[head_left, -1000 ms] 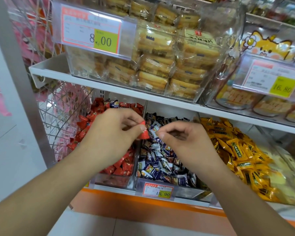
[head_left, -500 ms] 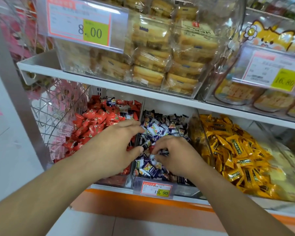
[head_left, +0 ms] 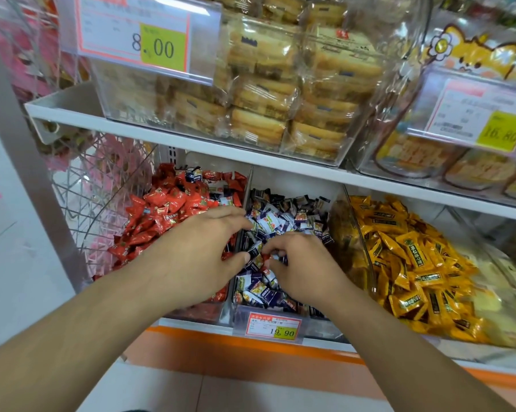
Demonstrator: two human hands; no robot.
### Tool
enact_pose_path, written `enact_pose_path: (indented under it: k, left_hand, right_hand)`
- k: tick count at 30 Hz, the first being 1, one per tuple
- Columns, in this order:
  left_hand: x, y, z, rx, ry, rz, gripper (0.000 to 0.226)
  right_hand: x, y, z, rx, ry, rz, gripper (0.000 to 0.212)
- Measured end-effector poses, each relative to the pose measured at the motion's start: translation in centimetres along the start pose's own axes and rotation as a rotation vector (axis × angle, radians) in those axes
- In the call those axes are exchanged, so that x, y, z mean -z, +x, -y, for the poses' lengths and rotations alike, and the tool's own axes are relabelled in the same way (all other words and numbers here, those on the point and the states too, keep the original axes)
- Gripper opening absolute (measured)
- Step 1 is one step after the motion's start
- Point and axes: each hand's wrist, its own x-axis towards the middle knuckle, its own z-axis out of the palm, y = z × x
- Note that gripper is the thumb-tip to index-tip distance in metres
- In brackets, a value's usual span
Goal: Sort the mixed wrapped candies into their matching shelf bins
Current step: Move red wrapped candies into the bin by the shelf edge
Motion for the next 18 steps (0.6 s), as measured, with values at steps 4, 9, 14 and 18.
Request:
enact_pose_path:
  k: [4,9,14,18]
  left_hand:
    - [-0.03,-0.02,0.01,0.009,-0.01,0.004,0.054]
    - [-0.08,-0.03,0.11,0.01,-0.013,0.002,0.053]
    - [-0.16,-0.08,0.04,0.012,-0.018,0.004,0.053]
    - [-0.22,-0.12,-0.04,0.013,-0.016,0.004,0.053]
  right_hand:
    - [-0.88,0.33,-0.17,-0.123,0.061,0.072,0.034]
    - [-1.04,0.84,-0.43,-0.2,0.128,0.07,0.031]
    - [-1.24,0.91,-0.65,-0.255,0.224,0.023,0.013]
    - [-1.32,0.83,-0.66,-0.271,0.262,-0.005,0.01]
